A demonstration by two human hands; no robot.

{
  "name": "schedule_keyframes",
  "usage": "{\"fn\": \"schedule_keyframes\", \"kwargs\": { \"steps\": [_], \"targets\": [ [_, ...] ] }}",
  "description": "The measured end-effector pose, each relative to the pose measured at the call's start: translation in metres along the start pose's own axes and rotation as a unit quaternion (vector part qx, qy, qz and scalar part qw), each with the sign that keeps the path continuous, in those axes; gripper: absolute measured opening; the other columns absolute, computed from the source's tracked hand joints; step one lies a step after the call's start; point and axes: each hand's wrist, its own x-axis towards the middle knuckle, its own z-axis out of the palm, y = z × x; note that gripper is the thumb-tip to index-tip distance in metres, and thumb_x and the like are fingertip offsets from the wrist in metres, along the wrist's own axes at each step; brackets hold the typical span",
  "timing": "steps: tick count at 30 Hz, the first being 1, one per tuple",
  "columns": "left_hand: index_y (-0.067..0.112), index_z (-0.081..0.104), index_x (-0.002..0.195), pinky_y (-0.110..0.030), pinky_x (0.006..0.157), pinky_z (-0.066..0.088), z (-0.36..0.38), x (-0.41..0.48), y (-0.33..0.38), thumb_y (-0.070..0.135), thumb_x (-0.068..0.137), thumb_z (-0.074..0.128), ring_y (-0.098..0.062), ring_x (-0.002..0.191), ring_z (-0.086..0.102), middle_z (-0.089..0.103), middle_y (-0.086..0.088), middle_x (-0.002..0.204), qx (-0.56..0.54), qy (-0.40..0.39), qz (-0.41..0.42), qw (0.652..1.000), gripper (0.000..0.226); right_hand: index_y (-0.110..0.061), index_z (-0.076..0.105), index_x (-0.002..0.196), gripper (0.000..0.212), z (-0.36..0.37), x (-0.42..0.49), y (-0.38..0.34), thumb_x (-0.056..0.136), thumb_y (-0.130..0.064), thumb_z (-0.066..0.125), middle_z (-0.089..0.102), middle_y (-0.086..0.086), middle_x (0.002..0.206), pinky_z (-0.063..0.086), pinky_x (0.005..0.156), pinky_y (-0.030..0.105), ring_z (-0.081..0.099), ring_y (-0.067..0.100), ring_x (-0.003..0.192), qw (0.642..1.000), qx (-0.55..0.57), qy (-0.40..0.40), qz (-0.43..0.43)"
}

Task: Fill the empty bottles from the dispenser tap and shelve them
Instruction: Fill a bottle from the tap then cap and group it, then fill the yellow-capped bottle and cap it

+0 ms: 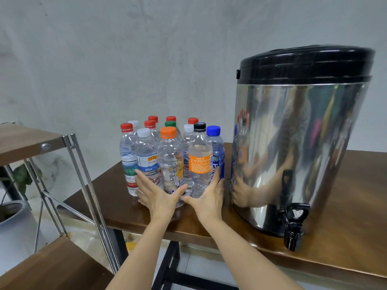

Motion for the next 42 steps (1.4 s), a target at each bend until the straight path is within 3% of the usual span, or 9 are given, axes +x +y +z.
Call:
{"fn": "schedule_keyframes", "kwargs": {
  "steps": [4,6,9,13,19,27,32,35,42],
  "targets": [
    [0.022,-0.021,0.154,-0.054,0.119,0.002,-0.008,-0.007,-0.006,0.061,0.06,0.081,-0.026,0.152,-0.006,-0.01,-0.01,0.165,-0.033,-0.003,0.022,0.999,0.144,-0.02,-0.008,0.155,0.136,-0.009,-0.008,0.004,0.063,-0.038,0.09,0.003,0.019,0.162,0.018,0.121,0.041,0.009,0.03,0.15,0.997,0.027,-0.07,-0.002],
    [0.022,-0.009,0.157,-0.052,0.12,0.006,-0.013,-0.018,-0.007,0.051,0.068,0.083,-0.026,0.152,-0.001,-0.003,-0.01,0.165,-0.052,0.008,0.016,0.998,0.132,-0.021,0.0,0.156,0.118,-0.016,-0.022,0.006,0.075,-0.027,0.085,0.011,0.009,0.163,0.02,0.12,0.035,0.015,0.022,0.149,0.995,0.056,-0.08,-0.014],
    [0.018,0.029,0.152,-0.048,0.116,0.022,-0.022,-0.045,-0.002,0.038,0.085,0.074,-0.034,0.147,0.019,0.021,-0.013,0.16,-0.1,0.015,0.0,0.995,0.083,-0.019,0.027,0.152,0.076,-0.032,-0.048,0.007,0.089,-0.018,0.071,0.037,0.0,0.151,0.027,0.112,0.021,0.04,0.01,0.134,0.992,0.086,-0.069,-0.053],
    [0.03,0.064,0.107,-0.037,0.095,0.049,-0.039,-0.092,0.016,0.024,0.097,0.06,-0.019,0.107,0.062,0.067,0.006,0.11,-0.182,-0.006,0.059,0.982,0.012,-0.023,0.055,0.13,0.037,-0.065,-0.083,0.005,0.094,-0.019,0.064,0.063,-0.006,0.12,0.051,0.094,0.031,0.064,0.006,0.096,0.987,0.139,-0.032,-0.077],
    [0.03,0.066,0.092,-0.03,0.077,0.052,-0.066,-0.163,0.091,0.017,0.101,0.052,-0.006,0.076,0.066,0.072,0.012,0.085,-0.297,-0.076,0.151,0.94,0.021,-0.032,0.062,0.098,0.018,-0.154,-0.131,0.001,0.096,-0.014,0.06,0.071,-0.006,0.085,0.052,0.07,0.021,0.067,0.007,0.072,0.967,0.218,0.023,-0.128],
    [0.03,0.064,0.098,-0.023,0.065,0.051,-0.035,-0.245,0.187,0.029,0.102,0.048,-0.011,0.072,0.065,0.07,0.007,0.081,-0.367,-0.209,0.275,0.864,0.017,-0.02,0.066,0.101,0.011,-0.278,-0.152,0.047,0.097,-0.014,0.058,0.072,-0.004,0.081,0.051,0.063,0.021,0.066,0.011,0.069,0.96,0.194,0.149,-0.136],
    [0.029,0.066,0.102,-0.035,0.073,0.055,0.033,-0.274,0.203,0.032,0.101,0.049,-0.007,0.081,0.065,0.069,0.015,0.086,-0.304,-0.319,0.266,0.857,0.017,-0.025,0.066,0.1,0.015,-0.332,-0.141,0.115,0.097,-0.013,0.057,0.072,-0.008,0.08,0.049,0.066,0.022,0.064,0.01,0.068,0.958,0.162,0.23,-0.062],
    [0.031,0.064,0.103,-0.026,0.081,0.051,0.08,-0.288,0.211,0.034,0.101,0.05,0.001,0.091,0.063,0.069,0.017,0.093,-0.247,-0.367,0.27,0.855,0.015,-0.024,0.066,0.099,0.015,-0.357,-0.134,0.161,0.096,-0.012,0.059,0.072,-0.01,0.081,0.049,0.073,0.022,0.065,0.002,0.073,0.954,0.14,0.266,-0.007],
    [0.026,0.063,0.106,-0.024,0.084,0.038,0.187,-0.325,0.25,0.03,0.102,0.049,-0.015,0.11,0.052,0.061,0.015,0.107,-0.123,-0.42,0.304,0.847,0.015,-0.023,0.063,0.105,0.011,-0.417,-0.113,0.236,0.095,-0.017,0.061,0.067,-0.011,0.092,0.053,0.085,0.029,0.063,0.002,0.085,0.932,0.099,0.339,0.078]
  ]
}}
